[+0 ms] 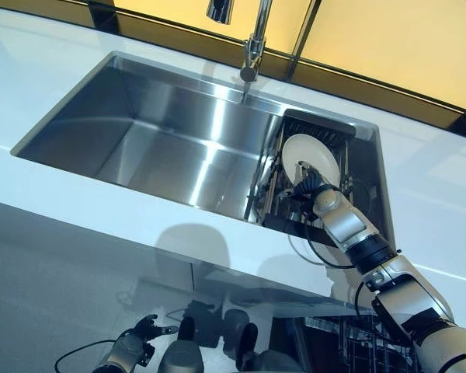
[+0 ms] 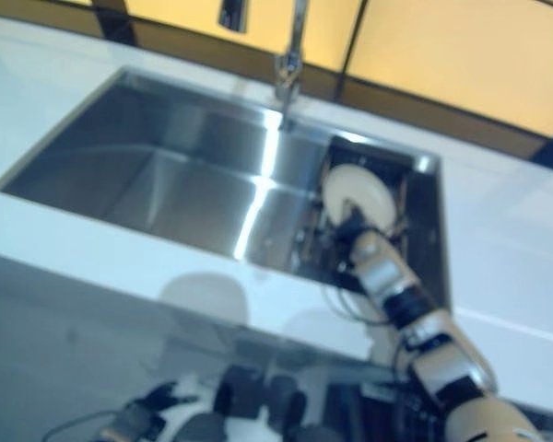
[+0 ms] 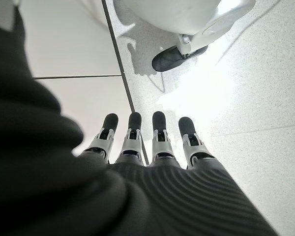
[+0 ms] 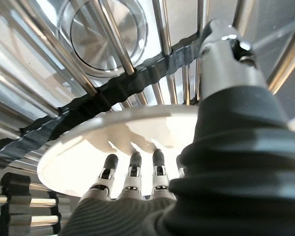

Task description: Take plates into dishwasher

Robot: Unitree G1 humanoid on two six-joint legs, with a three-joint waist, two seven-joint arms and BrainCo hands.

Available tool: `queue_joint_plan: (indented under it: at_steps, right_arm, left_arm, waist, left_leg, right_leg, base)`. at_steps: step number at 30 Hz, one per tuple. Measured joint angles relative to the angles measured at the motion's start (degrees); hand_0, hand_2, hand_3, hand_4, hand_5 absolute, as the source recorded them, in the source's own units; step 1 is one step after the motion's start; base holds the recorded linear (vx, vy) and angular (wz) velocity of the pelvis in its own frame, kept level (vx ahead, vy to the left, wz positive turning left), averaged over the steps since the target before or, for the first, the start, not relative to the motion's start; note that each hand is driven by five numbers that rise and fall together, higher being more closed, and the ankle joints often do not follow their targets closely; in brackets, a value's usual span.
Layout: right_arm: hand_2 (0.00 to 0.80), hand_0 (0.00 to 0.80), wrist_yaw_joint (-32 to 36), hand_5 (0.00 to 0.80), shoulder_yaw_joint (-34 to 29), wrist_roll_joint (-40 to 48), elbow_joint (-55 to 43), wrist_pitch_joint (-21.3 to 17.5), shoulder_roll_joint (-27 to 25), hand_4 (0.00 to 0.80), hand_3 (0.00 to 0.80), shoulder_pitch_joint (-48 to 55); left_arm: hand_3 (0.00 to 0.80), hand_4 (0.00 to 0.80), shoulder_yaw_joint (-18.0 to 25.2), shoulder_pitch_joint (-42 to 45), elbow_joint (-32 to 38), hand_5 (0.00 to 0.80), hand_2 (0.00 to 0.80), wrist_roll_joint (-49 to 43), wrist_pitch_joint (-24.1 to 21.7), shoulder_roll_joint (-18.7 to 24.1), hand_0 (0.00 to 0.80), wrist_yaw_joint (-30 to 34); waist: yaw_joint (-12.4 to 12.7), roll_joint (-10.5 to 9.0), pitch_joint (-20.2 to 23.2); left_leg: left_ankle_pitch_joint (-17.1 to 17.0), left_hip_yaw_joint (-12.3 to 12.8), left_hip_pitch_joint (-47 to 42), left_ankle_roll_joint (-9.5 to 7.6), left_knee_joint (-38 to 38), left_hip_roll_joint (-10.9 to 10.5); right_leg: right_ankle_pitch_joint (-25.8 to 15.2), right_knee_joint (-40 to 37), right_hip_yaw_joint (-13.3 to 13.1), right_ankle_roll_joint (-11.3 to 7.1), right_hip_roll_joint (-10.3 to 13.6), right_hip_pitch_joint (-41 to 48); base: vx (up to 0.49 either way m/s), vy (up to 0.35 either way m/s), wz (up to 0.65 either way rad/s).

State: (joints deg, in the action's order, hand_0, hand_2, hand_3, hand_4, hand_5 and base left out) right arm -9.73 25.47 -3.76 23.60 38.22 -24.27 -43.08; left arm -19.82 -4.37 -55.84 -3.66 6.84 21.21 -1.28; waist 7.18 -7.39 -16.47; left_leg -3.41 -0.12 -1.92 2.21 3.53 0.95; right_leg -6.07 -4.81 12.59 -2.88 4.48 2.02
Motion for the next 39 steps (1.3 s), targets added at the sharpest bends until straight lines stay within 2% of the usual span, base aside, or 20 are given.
queue_joint_plan:
  at_steps: [5,16,20,21,23,24,25,26,29,39]
  right_arm:
    - [0.0,0.0,-3.2,0.0,0.2,0.1,1.5,0.9,1.3,0.0,0.0,-1.1]
    - [0.0,0.0,-5.2,0.0,1.8,-0.1,4.4,1.4,1.3,0.0,0.0,-4.4]
    - [0.0,0.0,-5.6,0.0,2.4,-2.9,6.2,1.7,1.3,0.0,0.0,-5.1]
    - [0.041,0.041,-5.5,0.041,2.5,-3.8,6.6,1.8,1.3,0.041,0.041,-5.1]
    - [0.188,0.188,-5.6,0.188,2.7,-5.3,6.8,1.9,1.3,0.188,0.188,-5.1]
    - [0.433,0.433,-6.4,0.433,2.7,-7.1,6.8,2.0,1.1,0.433,0.433,-5.3]
    - [0.433,0.433,-6.6,0.433,2.7,-7.5,6.8,2.0,0.9,0.433,0.433,-5.4]
    - [0.508,0.508,-7.2,0.508,2.7,-8.3,6.8,2.1,0.5,0.508,0.508,-5.9]
    - [0.8,0.8,-8.9,0.8,2.7,-11.1,6.7,2.1,0.1,0.8,0.8,-6.6]
    - [0.8,0.8,-10.1,0.8,3.5,-13.9,6.8,1.1,-1.0,0.8,0.8,-7.2]
  left_arm:
    - [0.0,0.0,-1.5,-0.7,0.0,0.0,0.0,0.2,0.1,-0.2,0.0,-0.1]
    - [0.0,0.0,-2.6,-1.4,0.0,0.0,0.0,1.1,0.1,-1.8,0.0,-0.4]
    - [0.0,0.0,-2.7,-1.8,0.0,0.0,0.0,1.2,0.1,-2.6,0.0,-0.4]
    - [0.0,0.0,-2.7,-1.8,0.0,0.0,0.0,1.2,0.1,-2.6,0.0,-0.4]
    - [0.0,0.0,-2.7,-1.8,0.0,0.0,0.0,1.2,0.1,-2.7,0.0,-0.4]
    - [0.0,0.0,-2.7,-1.8,0.0,0.0,0.0,1.2,0.1,-2.7,0.0,-0.5]
    - [0.0,0.0,-2.7,-1.8,0.0,0.0,0.0,1.2,0.1,-2.7,0.0,-0.5]
    - [0.0,0.0,-2.7,-1.8,0.0,0.0,0.0,1.2,0.1,-2.7,0.0,-0.5]
    - [0.0,0.0,-3.7,-2.0,0.0,0.0,0.0,1.7,0.0,-2.7,0.0,-0.5]
    - [0.0,0.0,-3.7,-2.4,0.0,0.0,0.0,2.3,-0.2,-2.6,0.0,-0.5]
  waist:
    - [0.0,0.17,0.0]
    - [0.1,1.86,-0.1]
    - [0.3,2.26,-0.2]
    - [0.4,2.32,-0.3]
    - [0.5,2.48,-0.4]
    - [0.6,2.61,-0.5]
    - [0.6,2.62,-0.5]
    - [0.7,2.64,-0.5]
    - [0.8,2.97,-0.7]
    - [1.7,3.3,-0.9]
  left_leg:
    - [0.1,-0.2,1.4,0.11,-1.0,-0.1]
    - [0.1,-0.4,3.6,0.19,-2.2,-0.1]
    - [0.1,-0.7,3.8,0.15,-2.3,-0.1]
    - [0.1,-0.7,3.8,0.2,-2.2,-0.1]
    - [0.1,-0.8,3.9,0.19,-2.3,-0.2]
    - [0.1,-0.9,4.2,0.2,-2.3,-0.2]
    - [0.1,-0.9,4.3,0.2,-2.3,-0.2]
    - [0.0,-1.1,4.6,0.09,-2.4,-0.2]
    - [-0.2,-1.5,4.7,0.16,-2.6,-0.2]
    - [-0.4,-1.9,4.6,0.34,-2.1,-0.3]
  right_leg:
    - [-0.3,0.0,0.2,0.49,0.1,-0.7]
    - [-0.7,0.0,0.5,0.97,0.3,-2.3]
    - [-0.7,0.0,0.7,1.03,0.2,-2.3]
    - [-0.7,0.0,0.8,1.03,0.2,-2.3]
    - [-0.7,0.0,0.8,1.03,0.2,-2.4]
    - [-0.7,0.0,0.9,1.02,0.2,-2.6]
    - [-0.7,0.0,0.9,1.03,0.2,-2.7]
    - [-0.7,0.0,1.1,1.04,0.2,-3.0]
    - [-0.8,0.0,1.5,1.13,0.2,-3.1]
    - [-0.7,0.0,2.0,1.02,0.3,-3.1]
  base:
    - [-0.023,0.01,0.03]
    - [0.0,-0.001,0.01]
    - [-0.005,-0.007,0.03]
    - [0.0,0.0,0.0]
    - [0.0,0.0,0.0]
    - [0.0,0.0,0.0]
    - [-0.004,0.008,0.04]
    - [-0.005,0.011,0.04]
    - [-0.004,0.013,0.07]
    - [0.001,0.007,0.02]
